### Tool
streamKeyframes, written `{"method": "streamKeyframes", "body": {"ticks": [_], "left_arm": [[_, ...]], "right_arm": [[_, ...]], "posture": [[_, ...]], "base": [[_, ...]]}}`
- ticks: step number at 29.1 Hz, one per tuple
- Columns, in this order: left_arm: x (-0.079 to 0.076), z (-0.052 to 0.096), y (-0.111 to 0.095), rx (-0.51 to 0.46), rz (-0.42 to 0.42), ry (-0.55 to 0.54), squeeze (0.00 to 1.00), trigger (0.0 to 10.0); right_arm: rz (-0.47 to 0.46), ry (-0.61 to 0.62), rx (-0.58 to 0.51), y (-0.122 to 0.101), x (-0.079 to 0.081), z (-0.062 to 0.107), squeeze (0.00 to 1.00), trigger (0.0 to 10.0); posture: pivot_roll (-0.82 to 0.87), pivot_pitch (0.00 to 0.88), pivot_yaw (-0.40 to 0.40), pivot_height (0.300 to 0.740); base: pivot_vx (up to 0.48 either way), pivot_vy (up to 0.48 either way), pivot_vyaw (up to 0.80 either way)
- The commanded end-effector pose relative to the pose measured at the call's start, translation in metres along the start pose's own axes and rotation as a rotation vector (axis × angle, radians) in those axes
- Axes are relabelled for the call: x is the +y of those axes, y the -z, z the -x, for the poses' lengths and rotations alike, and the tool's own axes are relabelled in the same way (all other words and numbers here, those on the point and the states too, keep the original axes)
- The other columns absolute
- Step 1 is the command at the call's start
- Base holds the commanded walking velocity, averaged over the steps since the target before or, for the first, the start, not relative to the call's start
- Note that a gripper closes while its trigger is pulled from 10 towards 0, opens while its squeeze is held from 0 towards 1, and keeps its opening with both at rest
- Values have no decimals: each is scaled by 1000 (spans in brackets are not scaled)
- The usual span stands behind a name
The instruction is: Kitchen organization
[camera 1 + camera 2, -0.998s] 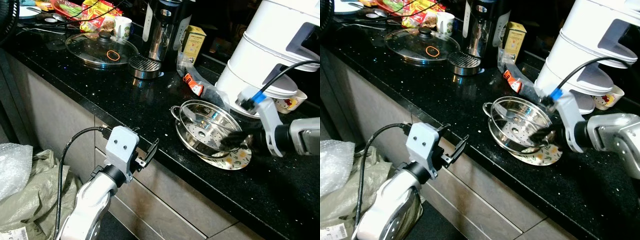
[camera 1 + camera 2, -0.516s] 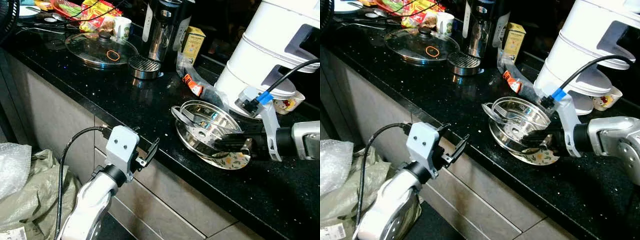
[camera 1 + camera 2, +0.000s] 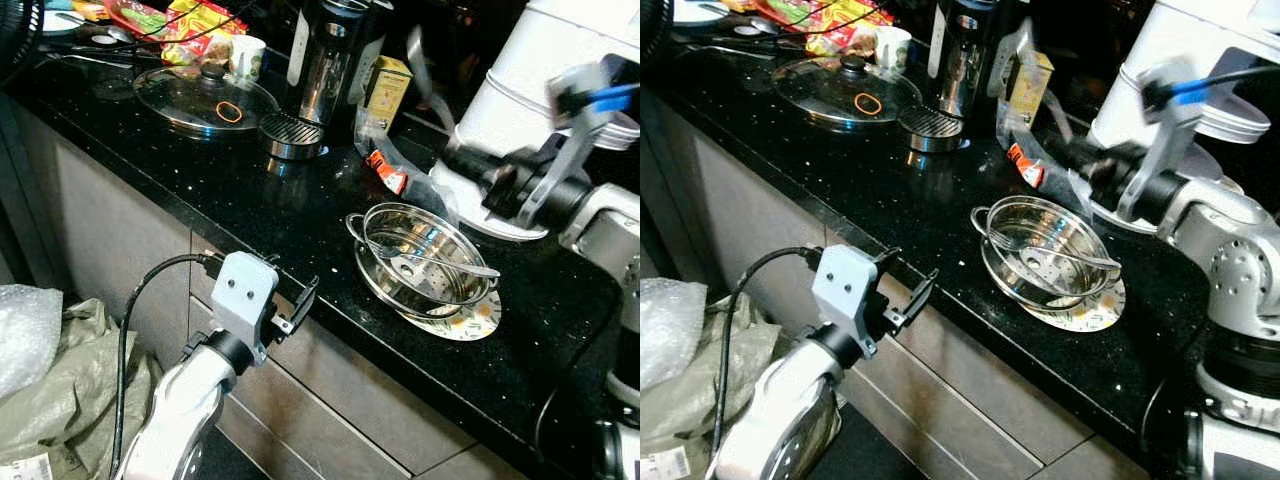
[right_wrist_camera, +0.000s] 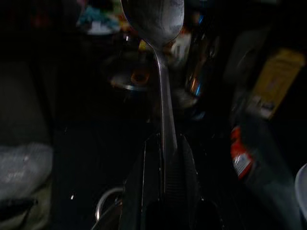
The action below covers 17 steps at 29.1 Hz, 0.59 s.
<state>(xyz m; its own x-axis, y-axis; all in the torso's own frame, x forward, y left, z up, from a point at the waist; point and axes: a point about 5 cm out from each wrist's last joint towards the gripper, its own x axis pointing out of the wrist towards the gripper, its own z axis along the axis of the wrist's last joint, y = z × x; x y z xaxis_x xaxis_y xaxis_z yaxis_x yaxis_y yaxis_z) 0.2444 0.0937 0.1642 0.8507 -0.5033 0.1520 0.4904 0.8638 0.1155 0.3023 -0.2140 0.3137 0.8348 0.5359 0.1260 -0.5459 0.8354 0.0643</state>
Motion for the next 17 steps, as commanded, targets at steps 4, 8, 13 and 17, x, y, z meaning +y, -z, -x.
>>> {"method": "streamKeyframes", "body": {"ticks": [4,8,13,17], "left_arm": [[-13,-3,-11,-62,32,91,0,10000],[-19,-5,-18,-89,17,130,0,10000],[-22,-7,-21,-101,6,146,0,10000],[-23,-7,-21,-103,4,148,0,10000]], "right_arm": [[-117,106,-130,-12,-14,7,0,10000],[-185,234,-219,-15,-28,11,0,10000],[-238,350,-289,-11,-39,18,0,10000],[-247,395,-311,-8,-42,22,0,10000]], "posture": [[97,0,-221,740],[91,3,-216,740],[90,5,-213,740],[90,6,-210,740]], "base": [[0,0,0],[0,0,-638],[0,0,-790],[0,0,-800]]}}
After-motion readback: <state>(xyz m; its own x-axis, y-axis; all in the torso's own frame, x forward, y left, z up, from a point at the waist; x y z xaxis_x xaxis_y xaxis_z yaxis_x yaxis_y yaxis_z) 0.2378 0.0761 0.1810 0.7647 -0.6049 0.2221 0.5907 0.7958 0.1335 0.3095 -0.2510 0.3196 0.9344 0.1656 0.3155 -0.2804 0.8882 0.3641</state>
